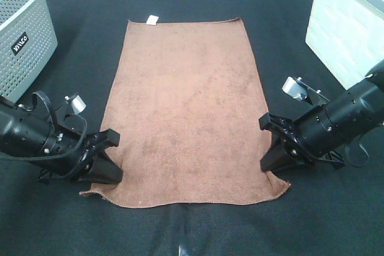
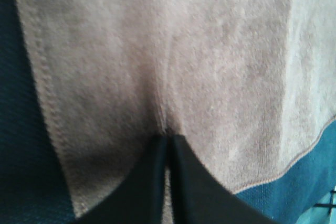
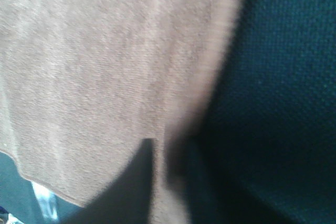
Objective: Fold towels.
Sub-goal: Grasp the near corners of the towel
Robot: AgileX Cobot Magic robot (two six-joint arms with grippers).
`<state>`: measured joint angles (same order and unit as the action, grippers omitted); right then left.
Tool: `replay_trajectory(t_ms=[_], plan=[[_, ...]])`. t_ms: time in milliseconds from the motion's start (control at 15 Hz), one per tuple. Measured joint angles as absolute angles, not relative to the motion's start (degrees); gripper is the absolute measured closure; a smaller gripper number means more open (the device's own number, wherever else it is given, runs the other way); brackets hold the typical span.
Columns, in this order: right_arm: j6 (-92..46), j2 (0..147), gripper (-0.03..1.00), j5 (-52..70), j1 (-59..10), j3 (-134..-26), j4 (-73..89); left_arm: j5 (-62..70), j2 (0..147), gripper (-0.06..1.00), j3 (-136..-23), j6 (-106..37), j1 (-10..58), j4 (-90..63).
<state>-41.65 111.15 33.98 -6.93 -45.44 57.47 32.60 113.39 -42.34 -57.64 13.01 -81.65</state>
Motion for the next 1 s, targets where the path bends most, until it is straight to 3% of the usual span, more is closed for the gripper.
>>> replay_trajectory(t_ms=[67,400,667,1000], plan=[[-41.5,111.2,0.97,34.0,-6.9,-45.4,57.5,32.8,113.4,0.94,-42.3,-57.1,13.2,-80.9],[-37.7,106.6,0.97,36.4,-6.9,-45.4,55.5,32.9,109.4,0.94,-42.3,-49.6,13.2,-70.6],[-26.4,98.8,0.97,41.4,-6.9,-44.3,45.0,33.5,101.5,0.94,-39.9,-39.5,13.2,-57.8],[-25.5,95.4,0.97,40.3,-6.9,-40.0,43.5,28.6,95.6,0.94,-33.4,-36.6,13.2,-55.9]])
